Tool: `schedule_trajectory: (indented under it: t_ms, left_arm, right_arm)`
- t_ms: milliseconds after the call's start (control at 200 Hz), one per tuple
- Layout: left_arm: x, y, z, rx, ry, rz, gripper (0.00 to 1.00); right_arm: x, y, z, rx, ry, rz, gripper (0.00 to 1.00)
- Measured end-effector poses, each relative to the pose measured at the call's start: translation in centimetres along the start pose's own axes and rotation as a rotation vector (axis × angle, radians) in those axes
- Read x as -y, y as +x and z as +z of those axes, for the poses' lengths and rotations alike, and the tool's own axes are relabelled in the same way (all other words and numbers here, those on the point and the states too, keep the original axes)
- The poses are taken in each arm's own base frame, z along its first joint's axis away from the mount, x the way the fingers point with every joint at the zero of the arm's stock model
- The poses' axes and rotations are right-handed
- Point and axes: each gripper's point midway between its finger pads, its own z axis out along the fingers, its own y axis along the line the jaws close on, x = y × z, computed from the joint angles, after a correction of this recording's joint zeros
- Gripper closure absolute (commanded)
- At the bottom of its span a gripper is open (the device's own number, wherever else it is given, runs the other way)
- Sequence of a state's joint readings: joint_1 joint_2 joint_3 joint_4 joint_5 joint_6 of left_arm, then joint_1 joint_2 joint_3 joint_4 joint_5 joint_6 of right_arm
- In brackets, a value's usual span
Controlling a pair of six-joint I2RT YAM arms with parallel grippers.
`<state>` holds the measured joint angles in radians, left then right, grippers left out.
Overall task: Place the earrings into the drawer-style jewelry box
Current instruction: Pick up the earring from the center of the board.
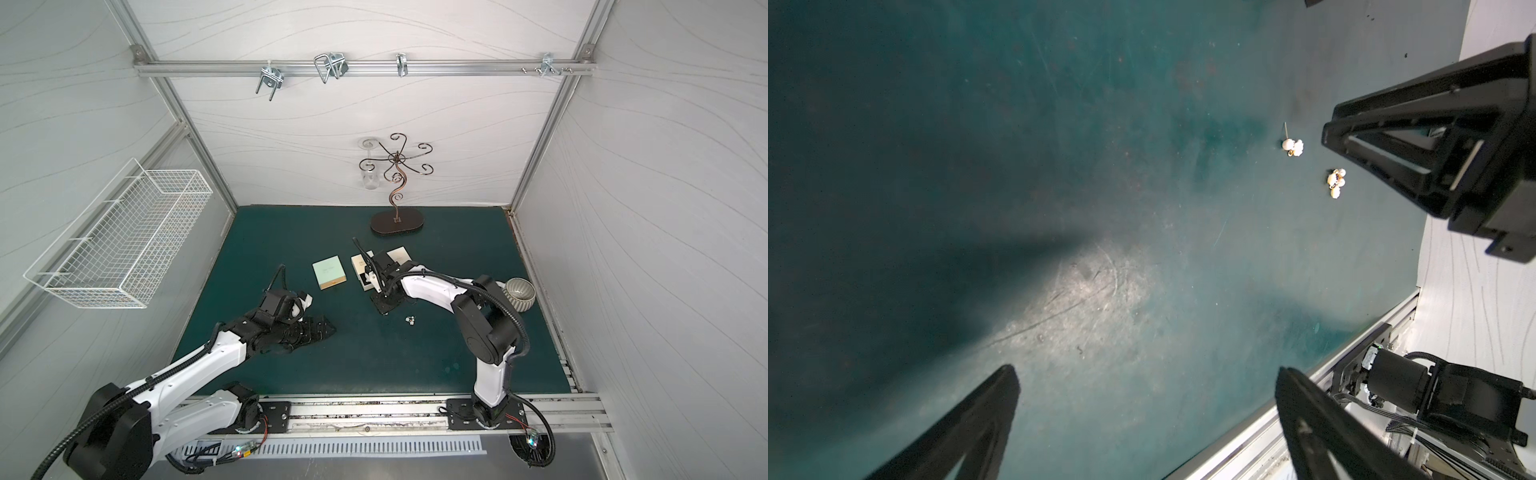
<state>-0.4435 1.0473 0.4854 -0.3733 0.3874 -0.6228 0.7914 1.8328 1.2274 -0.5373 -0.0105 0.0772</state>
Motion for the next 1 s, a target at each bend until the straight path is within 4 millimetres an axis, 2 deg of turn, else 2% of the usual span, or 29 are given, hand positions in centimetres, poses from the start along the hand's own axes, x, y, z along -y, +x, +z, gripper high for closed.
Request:
schedule_trajectory:
  t_ms: [320, 1001]
  left_arm:
    - [0.1, 0.1, 0.0, -0.002, 0.004, 0.002, 0.01]
    - [0.1, 0.1, 0.0, 0.002, 0.008, -0.003, 0.01]
  right_arm:
    - [-0.1, 0.3, 1.8, -0.037, 0.039, -0.037, 0.74]
    - [-0.5, 0.5, 2.3, -0.048, 0.054, -0.066, 0.76]
